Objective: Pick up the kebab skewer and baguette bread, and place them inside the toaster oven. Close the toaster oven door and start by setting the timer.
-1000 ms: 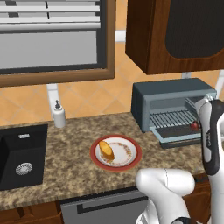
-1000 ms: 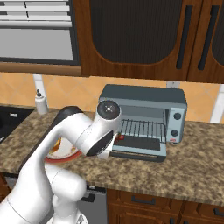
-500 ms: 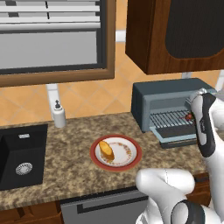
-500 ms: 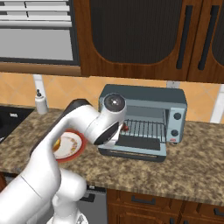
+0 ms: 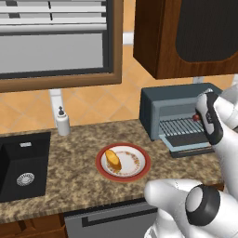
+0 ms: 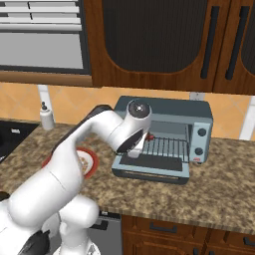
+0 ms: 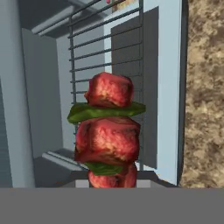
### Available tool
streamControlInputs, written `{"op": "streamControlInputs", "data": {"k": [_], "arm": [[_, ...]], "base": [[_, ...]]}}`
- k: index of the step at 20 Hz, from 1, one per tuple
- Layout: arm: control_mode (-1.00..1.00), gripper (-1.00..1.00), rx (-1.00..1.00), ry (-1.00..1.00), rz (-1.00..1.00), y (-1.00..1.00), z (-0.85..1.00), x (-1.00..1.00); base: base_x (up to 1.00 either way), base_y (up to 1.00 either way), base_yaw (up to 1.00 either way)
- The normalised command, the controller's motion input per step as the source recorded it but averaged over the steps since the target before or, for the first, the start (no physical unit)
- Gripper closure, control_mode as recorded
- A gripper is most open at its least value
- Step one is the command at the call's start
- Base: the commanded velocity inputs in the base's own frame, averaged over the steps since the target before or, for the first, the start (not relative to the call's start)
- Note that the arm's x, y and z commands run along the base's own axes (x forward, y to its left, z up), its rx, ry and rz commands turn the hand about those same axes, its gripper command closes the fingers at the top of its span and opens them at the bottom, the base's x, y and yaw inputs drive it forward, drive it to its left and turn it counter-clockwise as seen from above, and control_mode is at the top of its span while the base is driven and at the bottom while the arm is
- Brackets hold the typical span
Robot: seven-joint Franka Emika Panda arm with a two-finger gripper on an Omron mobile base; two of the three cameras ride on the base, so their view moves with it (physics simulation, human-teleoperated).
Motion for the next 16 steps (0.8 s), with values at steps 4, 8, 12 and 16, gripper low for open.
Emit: {"op": "streamControlInputs", "data": {"k": [4, 8, 12, 16], "arm": [[-1.0, 1.0, 0.0, -0.01, 0.0, -0.13, -0.49, 0.34], [-1.0, 1.0, 0.0, -0.03, 0.0, -0.14, -0.58, 0.25], [-1.0, 1.0, 0.0, -0.03, 0.0, -0.08, -0.06, 0.47], [-1.0, 1.0, 0.0, 0.0, 0.0, 0.0, 0.0, 0.58]], "base": [[0.0, 0.0, 0.0], [0.0, 0.0, 0.0], [0.0, 0.0, 0.0], [0.0, 0.0, 0.0]]}}
